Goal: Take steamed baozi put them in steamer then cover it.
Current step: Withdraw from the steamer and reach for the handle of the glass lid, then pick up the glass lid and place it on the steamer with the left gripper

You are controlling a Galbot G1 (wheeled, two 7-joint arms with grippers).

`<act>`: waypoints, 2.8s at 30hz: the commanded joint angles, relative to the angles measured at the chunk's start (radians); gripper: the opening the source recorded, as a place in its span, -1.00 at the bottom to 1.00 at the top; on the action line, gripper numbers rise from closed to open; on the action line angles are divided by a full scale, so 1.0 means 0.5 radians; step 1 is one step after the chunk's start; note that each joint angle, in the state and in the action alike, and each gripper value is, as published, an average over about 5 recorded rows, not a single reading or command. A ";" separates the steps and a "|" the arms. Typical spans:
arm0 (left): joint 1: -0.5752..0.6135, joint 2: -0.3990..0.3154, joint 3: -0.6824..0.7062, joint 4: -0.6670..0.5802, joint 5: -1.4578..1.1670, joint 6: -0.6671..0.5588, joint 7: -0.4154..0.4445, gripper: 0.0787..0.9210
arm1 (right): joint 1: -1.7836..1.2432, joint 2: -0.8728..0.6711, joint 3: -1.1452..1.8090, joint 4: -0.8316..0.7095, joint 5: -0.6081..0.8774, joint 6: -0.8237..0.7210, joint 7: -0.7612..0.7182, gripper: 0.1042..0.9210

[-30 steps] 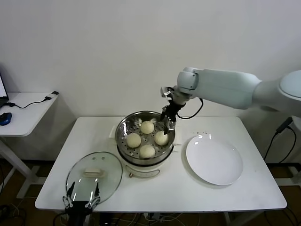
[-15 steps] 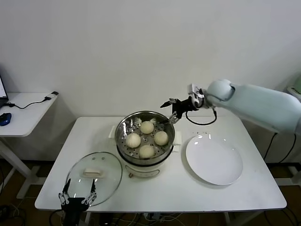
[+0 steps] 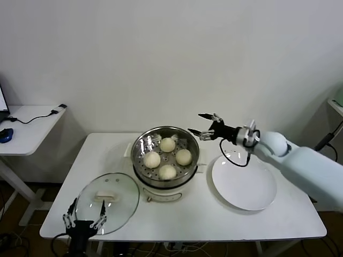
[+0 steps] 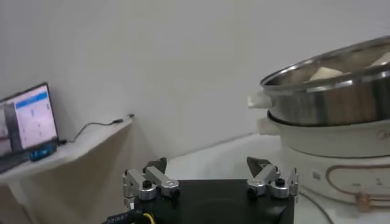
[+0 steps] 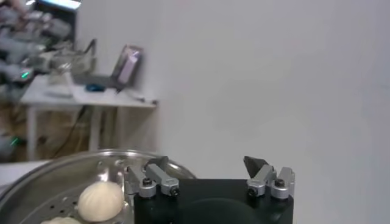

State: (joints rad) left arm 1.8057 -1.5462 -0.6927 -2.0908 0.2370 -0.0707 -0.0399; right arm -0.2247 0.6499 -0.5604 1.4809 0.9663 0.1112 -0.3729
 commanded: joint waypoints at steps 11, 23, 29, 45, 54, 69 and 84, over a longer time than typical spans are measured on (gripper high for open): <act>-0.012 0.062 -0.039 0.049 2.572 0.060 0.103 0.77 | -1.857 0.320 1.900 0.157 -0.418 0.032 0.111 0.76; -0.402 0.049 0.081 0.551 2.644 0.022 -0.269 0.77 | -2.061 0.438 2.120 0.049 -0.573 0.077 0.043 0.76; -0.539 0.053 0.072 0.728 2.637 0.024 -0.257 0.77 | -2.075 0.460 2.142 0.043 -0.616 0.082 0.046 0.76; -0.809 0.065 0.020 1.041 2.628 0.035 -0.398 0.77 | -2.075 0.516 2.155 0.001 -0.688 0.095 0.048 0.76; -0.860 0.062 0.007 1.104 2.684 0.017 -0.477 0.77 | -2.071 0.544 2.153 -0.040 -0.718 0.111 0.038 0.76; -0.851 0.065 0.002 1.122 2.702 -0.018 -0.464 0.02 | -2.074 0.578 2.167 -0.096 -0.764 0.143 0.000 0.76; -0.663 0.190 -0.005 0.721 2.444 0.091 -0.454 -0.84 | -2.058 0.580 2.180 -0.132 -0.783 0.161 -0.021 0.76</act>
State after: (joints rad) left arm 1.4139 -1.4913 -0.6913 -1.5886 1.5441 -0.0629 -0.2735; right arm -1.2563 0.9390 0.5285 1.4201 0.5776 0.1909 -0.3823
